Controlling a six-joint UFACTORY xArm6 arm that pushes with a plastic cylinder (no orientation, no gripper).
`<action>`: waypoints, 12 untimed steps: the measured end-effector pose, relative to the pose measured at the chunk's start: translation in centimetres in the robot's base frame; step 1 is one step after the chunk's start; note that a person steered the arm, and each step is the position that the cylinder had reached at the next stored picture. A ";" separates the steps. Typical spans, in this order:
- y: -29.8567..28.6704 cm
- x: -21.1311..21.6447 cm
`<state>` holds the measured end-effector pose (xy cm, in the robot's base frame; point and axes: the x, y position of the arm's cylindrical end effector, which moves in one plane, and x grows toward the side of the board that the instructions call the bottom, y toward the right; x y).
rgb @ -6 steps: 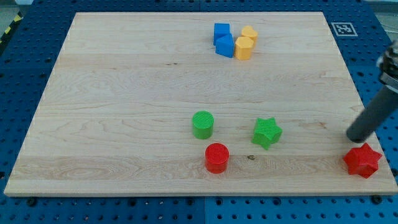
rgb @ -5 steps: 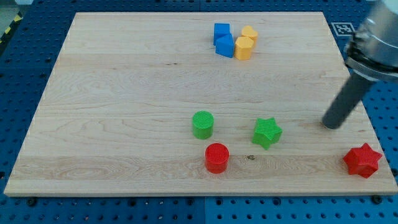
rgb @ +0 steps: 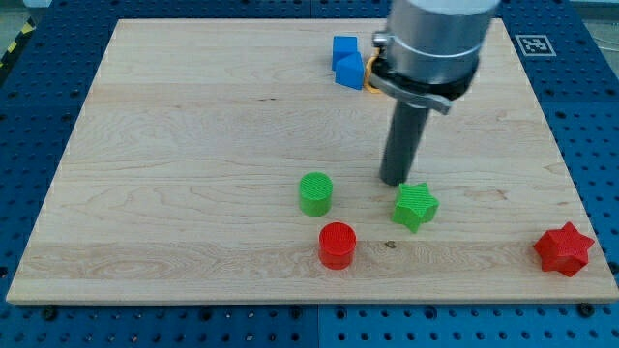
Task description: Move green star above red star
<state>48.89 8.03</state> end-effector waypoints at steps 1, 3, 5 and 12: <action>-0.9 2.4; 4.4 6.6; 6.9 5.2; 10.5 4.0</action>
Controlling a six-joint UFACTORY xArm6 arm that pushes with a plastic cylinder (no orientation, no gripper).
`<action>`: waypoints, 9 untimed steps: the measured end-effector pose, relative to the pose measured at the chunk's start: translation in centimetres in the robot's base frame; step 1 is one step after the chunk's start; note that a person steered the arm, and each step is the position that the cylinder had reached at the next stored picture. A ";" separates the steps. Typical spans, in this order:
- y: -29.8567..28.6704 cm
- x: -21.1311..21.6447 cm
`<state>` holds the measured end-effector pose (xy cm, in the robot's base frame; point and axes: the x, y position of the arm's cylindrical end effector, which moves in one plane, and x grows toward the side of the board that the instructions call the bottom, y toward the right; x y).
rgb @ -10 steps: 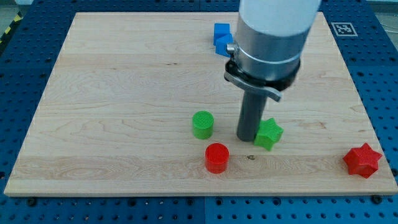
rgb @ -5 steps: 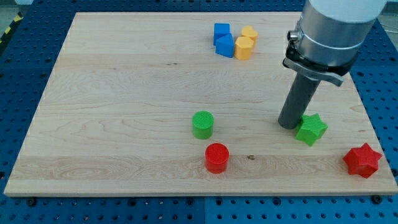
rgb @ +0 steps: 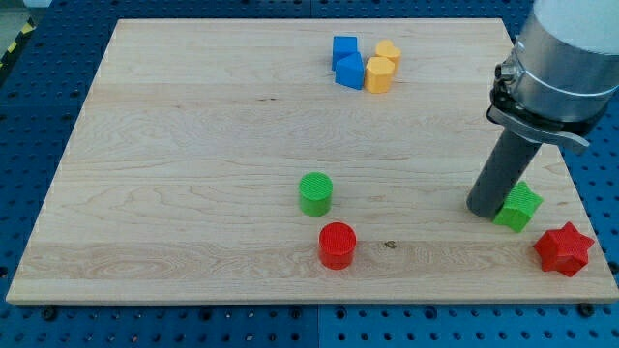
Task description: Move green star above red star
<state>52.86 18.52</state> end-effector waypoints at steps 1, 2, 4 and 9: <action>1.1 -0.8; 1.6 -1.5; 2.2 -3.2; 3.1 0.3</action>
